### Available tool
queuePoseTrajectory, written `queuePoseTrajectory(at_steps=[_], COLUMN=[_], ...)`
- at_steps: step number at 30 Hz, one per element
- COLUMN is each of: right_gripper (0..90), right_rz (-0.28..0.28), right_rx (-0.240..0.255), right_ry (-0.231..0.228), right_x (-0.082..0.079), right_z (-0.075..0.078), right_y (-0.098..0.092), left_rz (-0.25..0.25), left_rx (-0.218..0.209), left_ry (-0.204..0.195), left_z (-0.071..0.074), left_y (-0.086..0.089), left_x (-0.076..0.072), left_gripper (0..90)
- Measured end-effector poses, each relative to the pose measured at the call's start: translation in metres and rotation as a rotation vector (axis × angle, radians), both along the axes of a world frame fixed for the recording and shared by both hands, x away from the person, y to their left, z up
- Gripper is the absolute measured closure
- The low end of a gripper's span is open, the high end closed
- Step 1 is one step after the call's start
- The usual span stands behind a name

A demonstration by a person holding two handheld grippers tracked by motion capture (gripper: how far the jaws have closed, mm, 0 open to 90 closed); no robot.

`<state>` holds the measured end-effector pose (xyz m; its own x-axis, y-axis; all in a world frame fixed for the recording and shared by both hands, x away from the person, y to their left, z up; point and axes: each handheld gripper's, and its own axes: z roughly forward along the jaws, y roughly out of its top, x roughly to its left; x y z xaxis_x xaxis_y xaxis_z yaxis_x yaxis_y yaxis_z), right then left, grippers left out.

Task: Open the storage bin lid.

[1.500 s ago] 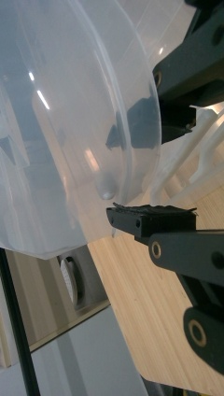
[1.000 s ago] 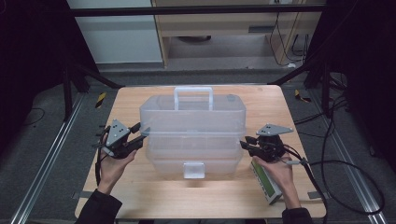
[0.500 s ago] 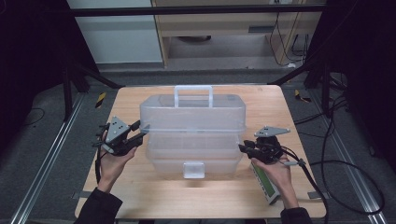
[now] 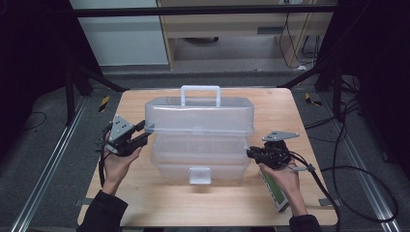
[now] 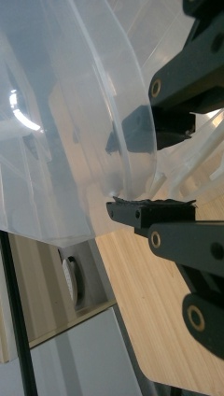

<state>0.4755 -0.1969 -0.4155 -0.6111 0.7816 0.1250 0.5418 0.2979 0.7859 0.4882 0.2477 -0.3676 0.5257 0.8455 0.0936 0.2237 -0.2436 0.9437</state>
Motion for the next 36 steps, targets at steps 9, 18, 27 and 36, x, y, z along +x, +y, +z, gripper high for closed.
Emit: queuePoseTrajectory(at_steps=[9, 18, 27, 36], right_gripper=[74.5, 74.5, 75.0, 76.8], right_rz=[0.001, -0.001, -0.005, -0.017], right_rx=[0.012, 0.016, 0.017, -0.002], right_ry=[0.008, 0.011, 0.011, -0.01], right_x=[0.001, 0.001, 0.002, 0.002], right_z=[0.0, 0.0, 0.0, 0.0], right_y=[0.0, 0.0, -0.001, -0.002], left_rz=[0.016, 0.026, 0.042, 0.045], left_rx=[0.003, -0.005, -0.011, -0.003], left_ry=[-0.003, 0.009, 0.026, 0.026], left_z=[0.006, 0.012, 0.017, 0.019], left_y=[-0.002, -0.003, -0.005, -0.009], left_x=[0.005, 0.014, 0.018, 0.017], left_gripper=[66.5, 67.7, 68.2, 68.0])
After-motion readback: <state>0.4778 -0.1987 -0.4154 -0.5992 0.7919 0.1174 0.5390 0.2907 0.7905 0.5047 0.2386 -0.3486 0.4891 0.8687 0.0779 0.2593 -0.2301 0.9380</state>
